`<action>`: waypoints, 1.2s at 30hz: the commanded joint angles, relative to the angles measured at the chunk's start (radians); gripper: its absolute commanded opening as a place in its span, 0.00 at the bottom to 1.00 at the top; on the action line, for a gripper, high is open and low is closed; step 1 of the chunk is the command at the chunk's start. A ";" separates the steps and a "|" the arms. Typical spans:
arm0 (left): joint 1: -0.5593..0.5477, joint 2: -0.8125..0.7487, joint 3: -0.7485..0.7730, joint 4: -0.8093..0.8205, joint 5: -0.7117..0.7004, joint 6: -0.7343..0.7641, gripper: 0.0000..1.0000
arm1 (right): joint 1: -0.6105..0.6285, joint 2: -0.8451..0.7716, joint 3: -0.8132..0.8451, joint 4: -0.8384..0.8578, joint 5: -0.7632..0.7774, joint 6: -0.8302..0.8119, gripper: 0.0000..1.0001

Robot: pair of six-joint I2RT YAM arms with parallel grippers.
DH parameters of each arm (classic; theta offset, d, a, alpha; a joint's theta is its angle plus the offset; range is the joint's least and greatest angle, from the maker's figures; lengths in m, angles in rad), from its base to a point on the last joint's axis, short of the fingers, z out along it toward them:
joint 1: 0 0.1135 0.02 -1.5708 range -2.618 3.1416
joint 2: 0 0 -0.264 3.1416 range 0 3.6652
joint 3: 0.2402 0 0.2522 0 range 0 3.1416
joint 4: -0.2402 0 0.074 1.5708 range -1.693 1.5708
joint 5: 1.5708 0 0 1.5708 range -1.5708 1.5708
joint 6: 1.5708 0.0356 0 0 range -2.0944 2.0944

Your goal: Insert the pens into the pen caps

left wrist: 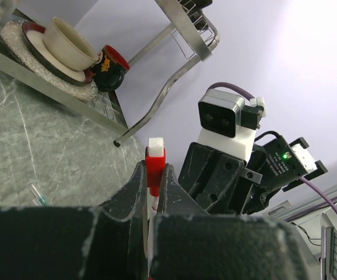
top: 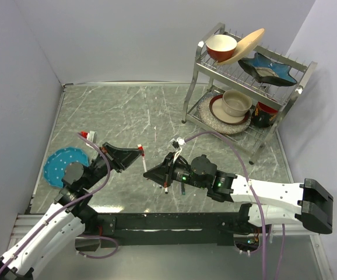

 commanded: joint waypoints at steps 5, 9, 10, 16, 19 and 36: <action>-0.003 -0.036 -0.017 0.008 0.011 0.003 0.01 | 0.011 -0.012 0.060 0.037 0.031 -0.004 0.00; -0.003 -0.042 -0.040 0.023 0.040 0.000 0.01 | 0.011 -0.013 0.064 0.026 0.049 -0.016 0.00; -0.003 -0.038 -0.043 0.027 0.050 -0.008 0.01 | 0.012 -0.013 0.066 0.025 0.057 -0.018 0.00; -0.003 -0.038 -0.081 0.060 0.101 -0.028 0.01 | 0.009 -0.025 0.090 -0.012 0.087 -0.053 0.00; -0.003 -0.048 -0.090 0.059 0.118 -0.023 0.01 | 0.009 -0.034 0.115 -0.046 0.135 -0.076 0.00; -0.003 -0.048 -0.106 0.045 0.143 0.023 0.02 | -0.029 0.004 0.216 -0.110 0.146 -0.150 0.00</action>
